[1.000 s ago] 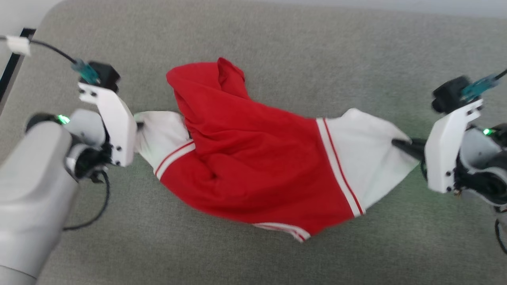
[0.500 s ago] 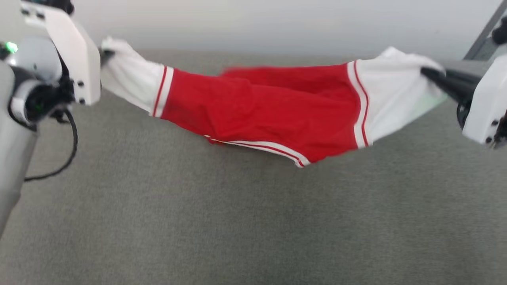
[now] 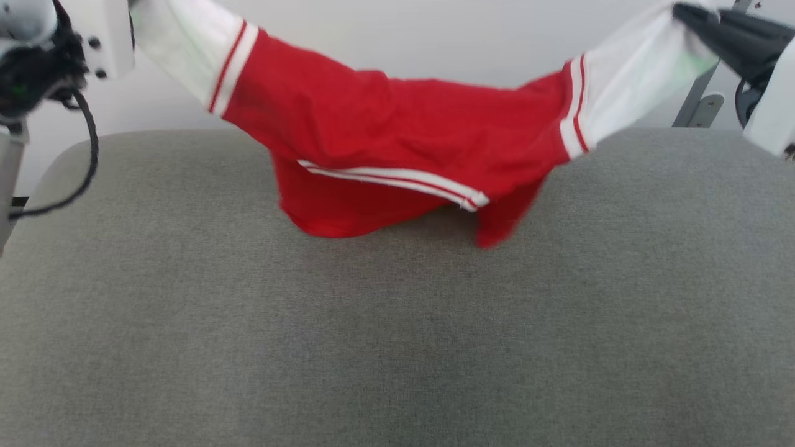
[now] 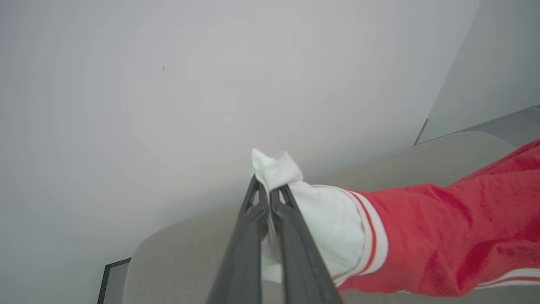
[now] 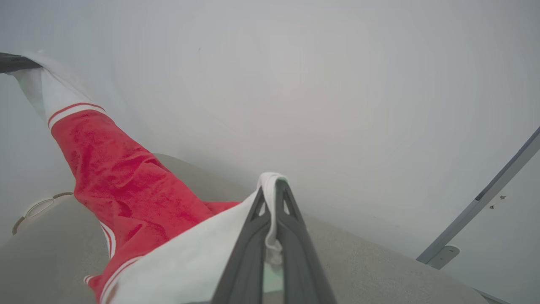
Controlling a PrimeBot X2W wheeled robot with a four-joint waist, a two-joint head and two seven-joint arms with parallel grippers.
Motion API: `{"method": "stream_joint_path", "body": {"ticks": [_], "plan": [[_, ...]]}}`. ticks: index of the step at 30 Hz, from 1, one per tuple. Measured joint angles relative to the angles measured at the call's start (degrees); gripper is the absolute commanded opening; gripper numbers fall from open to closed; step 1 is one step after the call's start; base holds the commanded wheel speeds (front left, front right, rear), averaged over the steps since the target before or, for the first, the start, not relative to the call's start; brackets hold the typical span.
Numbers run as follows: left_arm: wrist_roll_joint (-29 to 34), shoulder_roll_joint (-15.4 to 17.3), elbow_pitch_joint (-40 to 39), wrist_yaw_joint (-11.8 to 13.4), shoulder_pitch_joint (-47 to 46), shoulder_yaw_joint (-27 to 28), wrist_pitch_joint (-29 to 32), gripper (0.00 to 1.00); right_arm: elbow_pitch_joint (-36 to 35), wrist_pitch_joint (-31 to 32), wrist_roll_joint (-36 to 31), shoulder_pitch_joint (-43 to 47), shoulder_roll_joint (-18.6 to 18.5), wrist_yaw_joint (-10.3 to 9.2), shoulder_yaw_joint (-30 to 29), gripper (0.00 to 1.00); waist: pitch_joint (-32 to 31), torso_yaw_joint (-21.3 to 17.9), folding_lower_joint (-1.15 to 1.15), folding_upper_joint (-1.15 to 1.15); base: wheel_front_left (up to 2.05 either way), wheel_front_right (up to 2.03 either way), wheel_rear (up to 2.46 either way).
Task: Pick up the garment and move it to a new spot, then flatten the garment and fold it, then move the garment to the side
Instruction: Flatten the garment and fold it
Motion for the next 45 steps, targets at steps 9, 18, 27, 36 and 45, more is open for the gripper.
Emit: {"method": "stream_joint_path", "body": {"ticks": [9, 18, 27, 36, 45], "plan": [[1.8, -1.0, 2.5, -0.4, -6.0, -0.1, -3.1, 0.0, 4.3, -6.6, -0.7, -6.5, -0.2, 0.0, 2.8, 0.0, 1.9, -0.6, 0.0, 0.0, 0.0, 0.0, 0.0], [6.6, -3.6, 8.5, -0.8, -11.5, -1.0, -12.6, 0.0, 14.2, -19.4, -5.7, -15.5, 0.2, 0.0, 7.9, 0.0, 7.4, -0.9, 0.0, 0.0, 0.0, 0.0, 0.0], [13.2, -6.5, 16.0, -0.2, -22.1, -0.9, -31.4, 0.0, 28.5, -41.9, -17.0, -29.1, 2.1, 0.0, 12.4, 0.0, 15.2, -0.7, 0.0, 0.0, 0.0, 0.0, 0.0], [15.0, -8.9, 23.1, -1.5, -23.6, -1.9, -46.4, 0.0, 39.7, -55.9, -23.0, -34.1, 4.6, 0.02, 16.8, 0.0, 20.3, 0.5, 0.0, 0.0, 0.0, 0.0, 0.0], [11.0, -10.7, 32.2, -2.1, -12.7, -4.8, -42.8, 0.0, 41.1, -50.5, -12.2, -25.1, 2.2, 0.01, 26.3, 0.0, 20.2, 1.7, 0.0, 0.0, 0.0, 0.0, 0.0]]}}
